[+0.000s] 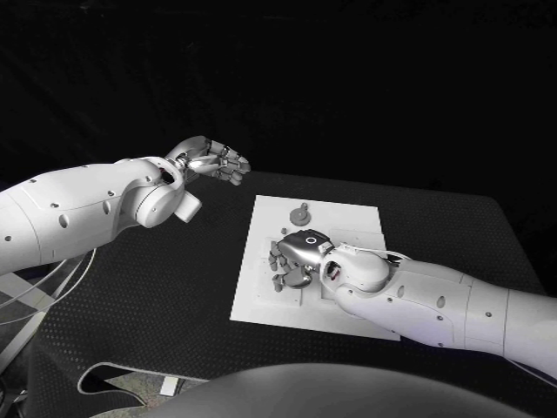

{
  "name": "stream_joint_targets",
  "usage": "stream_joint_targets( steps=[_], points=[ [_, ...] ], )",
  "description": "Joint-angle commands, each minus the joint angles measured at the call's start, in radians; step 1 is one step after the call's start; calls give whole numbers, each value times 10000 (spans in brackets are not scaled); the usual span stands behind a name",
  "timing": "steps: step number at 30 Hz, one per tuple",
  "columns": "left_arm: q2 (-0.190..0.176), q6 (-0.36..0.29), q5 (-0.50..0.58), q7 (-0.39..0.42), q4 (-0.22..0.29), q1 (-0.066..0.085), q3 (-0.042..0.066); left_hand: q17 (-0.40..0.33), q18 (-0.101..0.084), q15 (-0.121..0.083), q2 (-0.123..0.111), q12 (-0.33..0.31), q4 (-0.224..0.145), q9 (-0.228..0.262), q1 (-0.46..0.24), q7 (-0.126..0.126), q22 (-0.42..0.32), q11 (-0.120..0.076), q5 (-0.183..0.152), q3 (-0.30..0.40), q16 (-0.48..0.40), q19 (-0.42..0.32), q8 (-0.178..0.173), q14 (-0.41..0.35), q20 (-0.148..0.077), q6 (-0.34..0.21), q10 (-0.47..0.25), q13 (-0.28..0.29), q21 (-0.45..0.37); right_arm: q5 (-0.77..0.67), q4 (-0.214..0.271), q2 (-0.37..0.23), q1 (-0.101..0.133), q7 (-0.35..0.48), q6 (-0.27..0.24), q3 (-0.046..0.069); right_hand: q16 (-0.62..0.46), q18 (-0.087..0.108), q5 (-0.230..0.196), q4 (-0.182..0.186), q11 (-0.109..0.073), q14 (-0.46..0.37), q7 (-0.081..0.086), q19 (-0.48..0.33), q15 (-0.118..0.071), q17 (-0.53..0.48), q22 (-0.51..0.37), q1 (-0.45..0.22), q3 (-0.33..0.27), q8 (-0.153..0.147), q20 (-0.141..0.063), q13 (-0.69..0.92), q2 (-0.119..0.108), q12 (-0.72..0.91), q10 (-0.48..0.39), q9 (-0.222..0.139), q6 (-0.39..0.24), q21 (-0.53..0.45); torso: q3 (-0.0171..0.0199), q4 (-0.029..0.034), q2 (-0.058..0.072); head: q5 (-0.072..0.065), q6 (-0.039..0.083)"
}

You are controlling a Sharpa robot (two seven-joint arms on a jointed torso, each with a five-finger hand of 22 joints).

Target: Assemble the parts on the task board

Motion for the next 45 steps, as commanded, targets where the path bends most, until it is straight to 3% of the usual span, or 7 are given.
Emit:
stream_joint_targets(
  steps=[1, 9, 29, 35, 38, 42, 45],
  points=[
    [20, 65, 11, 64, 8, 11, 7, 16, 144, 7, -11, -50, 42, -16, -97, -21, -10, 2, 37, 5, -69, -50, 56, 44, 3, -78, 100, -14, 57, -154, 11, -88, -27, -122, -41, -16, -28, 578, 24, -7, -37, -2, 30, -5, -90, 13, 167, 70, 42, 9, -39, 14, 65, 63, 2, 13, 36, 64, -2, 7, 1, -4, 2],
    [8, 55, 13, 67, -5, 10, 6, 20, 144, 6, -6, -51, 49, -17, -101, -21, -10, 2, 38, 6, -70, -49, 57, 46, 3, -78, 101, -15, 58, -84, 273, -288, -26, -106, -204, 22, -39, 578, 18, 1, -33, -14, 36, -21, -89, 15, 165, 64, 16, -17, -38, 32, -2, 60, -20, 42, 21, 65, 2, 3, 0, -35, 2],
    [-13, 59, 14, 60, 6, 10, 5, 28, 145, 5, -5, -53, 58, -20, -106, -21, -12, 2, 38, 7, -77, -49, 61, 49, 1, -82, 103, -20, 58, 177, 704, -526, -24, -54, -570, 274, -63, 577, 23, 17, -15, -38, 57, -39, -72, 16, 151, 0, -2, -82, -30, 34, -53, 18, -77, 77, -22, 51, -5, -3, -2, -86, 2],
    [-36, 64, 14, 66, 20, 10, 3, 31, 145, 5, -5, -53, 60, -21, -106, -22, -12, 2, 38, 8, -80, -49, 63, 50, 0, -82, 104, -22, 58, 479, 956, -843, -9, -110, -474, 529, -69, 578, 25, 18, -2, -42, 74, -41, -61, 18, 145, -6, 12, -133, -29, 28, -51, -7, -97, 81, -69, 47, -8, -18, -7, -109, 2],
    [-50, 72, 15, 73, 15, 10, 2, 33, 146, 4, 3, -52, 63, -21, -103, -23, -12, 0, 39, 11, -80, -48, 67, 53, 0, -78, 108, -22, 59, 843, 1127, -1102, 106, -137, -344, 617, -71, 578, 24, 24, 11, -41, 93, -41, -48, 22, 142, -30, 18, -189, -27, 24, -42, -19, -95, 76, -122, 47, -4, -24, -9, -157, 2],
    [-78, 94, 11, 87, -7, 10, -2, 45, 150, -3, 18, -41, 70, -16, -96, -34, -11, -9, 38, 19, -75, -35, 87, 73, -5, -51, 133, -20, 67, 1853, 1298, -1617, 478, -134, -66, 629, -68, 578, 25, 37, 64, -25, 157, -36, 3, 35, 140, -105, 54, -385, -27, -88, 8, -141, -81, 23, -287, 56, 5, -41, -11, -273, 2],
    [-87, 89, 16, 85, -21, 10, -4, 56, 153, -9, 27, -32, 75, -13, -93, -44, -9, -17, 38, 23, -70, -21, 103, 94, -10, -29, 152, -19, 74, 3525, 1258, -2032, 826, 204, 49, 628, -59, 578, 22, 99, 73, -4, 165, -11, 9, 43, 141, -285, 41, -439, -18, -159, 67, -179, -2, 13, -282, 72, 1, -43, -10, -410, 2]
  ],
)
